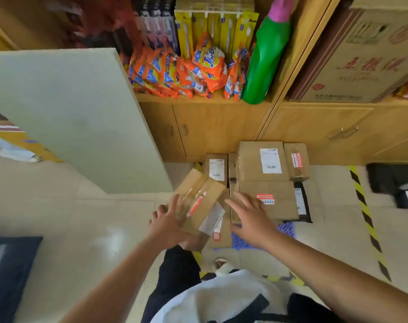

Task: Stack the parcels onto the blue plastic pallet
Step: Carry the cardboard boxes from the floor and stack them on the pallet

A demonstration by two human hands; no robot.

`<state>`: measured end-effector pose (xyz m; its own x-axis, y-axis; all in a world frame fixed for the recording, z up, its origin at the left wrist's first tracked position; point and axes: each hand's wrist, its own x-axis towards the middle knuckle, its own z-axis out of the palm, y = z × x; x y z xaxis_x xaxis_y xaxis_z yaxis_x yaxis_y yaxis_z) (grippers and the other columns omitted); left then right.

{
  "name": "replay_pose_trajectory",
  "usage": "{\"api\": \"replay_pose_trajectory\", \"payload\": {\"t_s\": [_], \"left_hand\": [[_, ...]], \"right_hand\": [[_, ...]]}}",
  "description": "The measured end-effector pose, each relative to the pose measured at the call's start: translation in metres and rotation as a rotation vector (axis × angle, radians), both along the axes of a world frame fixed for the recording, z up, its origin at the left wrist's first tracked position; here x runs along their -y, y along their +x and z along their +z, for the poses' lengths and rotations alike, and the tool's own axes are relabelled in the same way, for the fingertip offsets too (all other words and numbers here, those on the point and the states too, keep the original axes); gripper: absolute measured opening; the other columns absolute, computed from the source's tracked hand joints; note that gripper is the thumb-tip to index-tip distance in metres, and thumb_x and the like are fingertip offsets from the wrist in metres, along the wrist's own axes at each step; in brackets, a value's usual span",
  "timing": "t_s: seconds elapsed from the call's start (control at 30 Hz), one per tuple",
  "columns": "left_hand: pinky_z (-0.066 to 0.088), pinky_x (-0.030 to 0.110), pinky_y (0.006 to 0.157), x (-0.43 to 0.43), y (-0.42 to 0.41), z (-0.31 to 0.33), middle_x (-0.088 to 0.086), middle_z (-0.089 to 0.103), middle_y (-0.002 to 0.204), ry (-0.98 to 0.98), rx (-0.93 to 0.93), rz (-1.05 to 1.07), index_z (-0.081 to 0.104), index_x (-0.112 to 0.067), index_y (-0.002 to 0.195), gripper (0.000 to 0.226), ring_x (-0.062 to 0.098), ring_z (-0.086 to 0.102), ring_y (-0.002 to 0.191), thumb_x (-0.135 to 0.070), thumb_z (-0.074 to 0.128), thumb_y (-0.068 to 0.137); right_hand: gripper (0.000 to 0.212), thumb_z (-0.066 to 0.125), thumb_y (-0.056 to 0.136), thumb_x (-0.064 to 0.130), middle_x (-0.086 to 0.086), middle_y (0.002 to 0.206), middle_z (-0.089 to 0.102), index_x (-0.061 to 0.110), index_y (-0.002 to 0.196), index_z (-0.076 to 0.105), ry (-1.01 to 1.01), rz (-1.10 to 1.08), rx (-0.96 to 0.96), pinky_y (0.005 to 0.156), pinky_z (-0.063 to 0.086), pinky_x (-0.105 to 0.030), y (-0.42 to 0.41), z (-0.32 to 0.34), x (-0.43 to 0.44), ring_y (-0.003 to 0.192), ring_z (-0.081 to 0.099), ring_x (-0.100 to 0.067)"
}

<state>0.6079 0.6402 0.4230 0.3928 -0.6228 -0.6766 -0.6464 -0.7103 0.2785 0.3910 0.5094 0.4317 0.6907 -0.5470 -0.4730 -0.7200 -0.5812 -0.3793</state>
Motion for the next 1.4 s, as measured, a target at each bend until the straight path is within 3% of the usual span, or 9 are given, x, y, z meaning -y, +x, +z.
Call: {"api": "replay_pose_trajectory", "payload": {"t_s": [0.13,0.27,0.37,0.5,0.7,0.97,1.1,1.3,1.4], "left_hand": [[0.050,0.049,0.093,0.037,0.050,-0.032,0.010,0.043,0.121,0.048,-0.174,0.304,0.010,-0.053,0.137,0.108,0.035,0.048,0.109,-0.058,0.074,0.050],[0.052,0.033,0.070,0.078,0.081,-0.058,0.002,0.052,0.099,0.075,-0.321,0.400,0.020,-0.044,0.135,0.088,0.016,0.051,0.082,-0.044,0.078,0.069],[0.055,0.046,0.085,0.109,0.094,-0.103,0.007,0.053,0.115,0.113,-0.304,0.400,0.020,-0.056,0.126,0.100,0.029,0.056,0.097,-0.059,0.078,0.045],[0.049,0.049,0.091,0.149,0.089,-0.150,0.008,0.051,0.118,0.154,-0.303,0.368,0.019,-0.051,0.127,0.093,0.031,0.049,0.104,-0.053,0.076,0.054],[0.048,0.050,0.096,0.213,0.075,-0.221,0.016,0.041,0.123,0.158,-0.155,0.408,0.018,-0.049,0.136,0.103,0.039,0.048,0.112,-0.062,0.076,0.053],[0.039,0.050,0.102,0.306,0.032,-0.342,0.022,0.026,0.142,0.162,0.070,0.283,-0.009,-0.045,0.150,0.128,0.041,0.038,0.127,-0.078,0.071,0.055],[0.036,0.050,0.102,0.334,0.013,-0.380,0.020,0.027,0.136,0.191,0.108,0.358,-0.011,-0.044,0.151,0.128,0.038,0.038,0.122,-0.076,0.071,0.058],[0.043,0.055,0.103,0.348,-0.012,-0.403,0.013,0.013,0.154,0.087,-0.112,0.384,-0.004,-0.055,0.145,0.110,0.041,0.036,0.133,-0.041,0.076,0.070],[0.054,0.042,0.082,0.341,-0.007,-0.404,0.009,0.021,0.153,-0.065,-0.213,0.326,0.005,-0.060,0.144,0.096,0.028,0.058,0.104,-0.018,0.063,0.080]], "right_hand": [[0.057,0.066,0.092,0.020,-0.008,0.150,0.041,0.014,0.145,0.045,0.108,-0.636,0.071,0.107,0.037,-0.035,-0.015,-0.025,-0.018,0.138,0.042,-0.028],[0.047,0.068,0.089,0.016,-0.006,0.135,0.048,0.013,0.134,0.055,0.237,-1.044,-0.040,0.096,0.040,-0.031,-0.016,-0.054,-0.043,0.126,0.052,-0.025],[0.051,0.067,0.086,0.019,-0.009,0.135,0.050,0.014,0.135,0.055,0.329,-1.196,-0.127,0.098,0.044,-0.035,-0.009,-0.088,-0.058,0.123,0.054,-0.026],[0.057,0.065,0.079,0.028,-0.011,0.133,0.054,0.013,0.133,0.056,0.407,-1.381,-0.122,0.097,0.048,-0.039,0.005,-0.137,-0.058,0.118,0.056,-0.027],[0.068,0.066,0.087,0.020,-0.013,0.153,0.030,0.016,0.149,0.039,0.299,-1.438,-0.057,0.107,0.040,-0.044,0.016,-0.214,0.015,0.138,0.040,-0.032],[0.108,0.073,0.077,0.060,0.001,0.167,-0.010,0.048,0.155,-0.001,0.244,-1.153,-0.226,0.113,0.019,-0.063,0.003,-0.330,0.130,0.153,-0.001,-0.033],[0.113,0.072,0.077,0.056,-0.003,0.166,-0.019,0.048,0.154,-0.010,0.159,-1.049,-0.359,0.114,0.021,-0.058,0.012,-0.368,0.121,0.152,-0.010,-0.037],[0.120,0.075,0.073,0.060,-0.008,0.166,-0.019,0.044,0.154,-0.012,0.106,-1.022,-0.393,0.113,0.022,-0.060,0.013,-0.380,0.120,0.152,-0.009,-0.041],[0.123,0.074,0.073,0.063,-0.008,0.165,-0.021,0.043,0.154,-0.016,0.118,-0.997,-0.410,0.113,0.023,-0.060,0.012,-0.376,0.122,0.151,-0.009,-0.041]]}}
